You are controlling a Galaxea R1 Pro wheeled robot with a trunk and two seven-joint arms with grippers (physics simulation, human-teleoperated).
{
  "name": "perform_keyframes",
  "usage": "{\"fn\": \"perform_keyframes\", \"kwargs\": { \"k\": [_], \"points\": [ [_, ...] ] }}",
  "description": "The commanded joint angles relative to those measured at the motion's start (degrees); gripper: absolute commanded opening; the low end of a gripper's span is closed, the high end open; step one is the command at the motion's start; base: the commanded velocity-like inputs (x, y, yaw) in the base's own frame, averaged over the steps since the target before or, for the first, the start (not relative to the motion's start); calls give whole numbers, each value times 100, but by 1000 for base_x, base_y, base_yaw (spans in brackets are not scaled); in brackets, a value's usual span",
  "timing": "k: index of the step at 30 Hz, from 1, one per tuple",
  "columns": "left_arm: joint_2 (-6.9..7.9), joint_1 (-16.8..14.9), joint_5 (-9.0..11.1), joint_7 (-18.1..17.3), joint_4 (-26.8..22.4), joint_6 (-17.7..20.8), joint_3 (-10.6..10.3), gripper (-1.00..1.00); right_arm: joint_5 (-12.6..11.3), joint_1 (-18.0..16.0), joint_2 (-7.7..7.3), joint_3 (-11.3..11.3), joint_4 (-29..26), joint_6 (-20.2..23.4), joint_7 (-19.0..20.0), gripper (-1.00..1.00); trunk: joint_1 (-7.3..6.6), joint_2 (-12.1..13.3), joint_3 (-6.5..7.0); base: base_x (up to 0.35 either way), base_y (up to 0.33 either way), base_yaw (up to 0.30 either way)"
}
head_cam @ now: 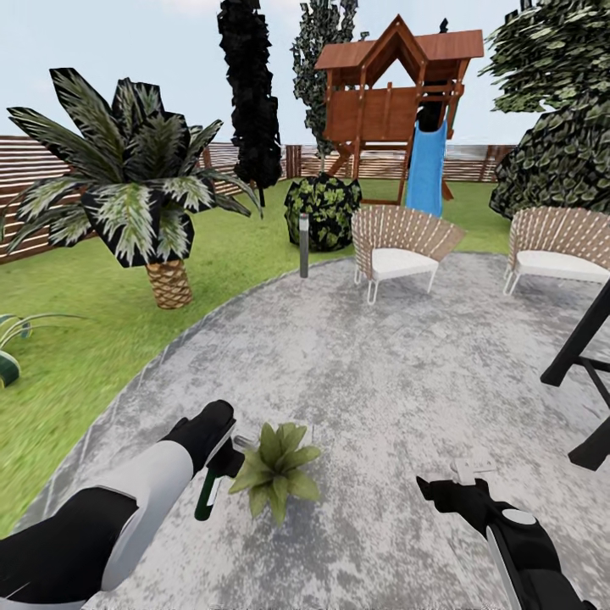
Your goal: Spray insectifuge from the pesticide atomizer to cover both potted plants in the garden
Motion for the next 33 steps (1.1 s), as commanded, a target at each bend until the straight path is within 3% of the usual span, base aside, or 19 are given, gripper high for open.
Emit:
{"fn": "perform_keyframes", "kwargs": {
  "k": [1, 14, 22, 33],
  "points": [
    [2, 0, -66, -63, -9, 16, -25, -100, 60, -2, 2, -7, -9, 22, 51, 100, -1, -3, -15, 8, 0, 0],
    [-6, 3, -59, -76, -10, 15, -26, -100, 60, -7, 6, -6, -13, 22, 50, 100, -1, -3, -47, 225, 117, -54],
    [-6, 19, -58, -76, -11, 16, -19, -100, 62, -7, 6, -7, -13, 22, 51, 100, -1, -3, -34, 23, 15, -224],
    [-6, 202, -58, -76, -11, 13, -10, -100, 60, -3, 6, -7, -11, 22, 51, 100, -1, -3, -97, 0, 0, 43]
  ]
}}
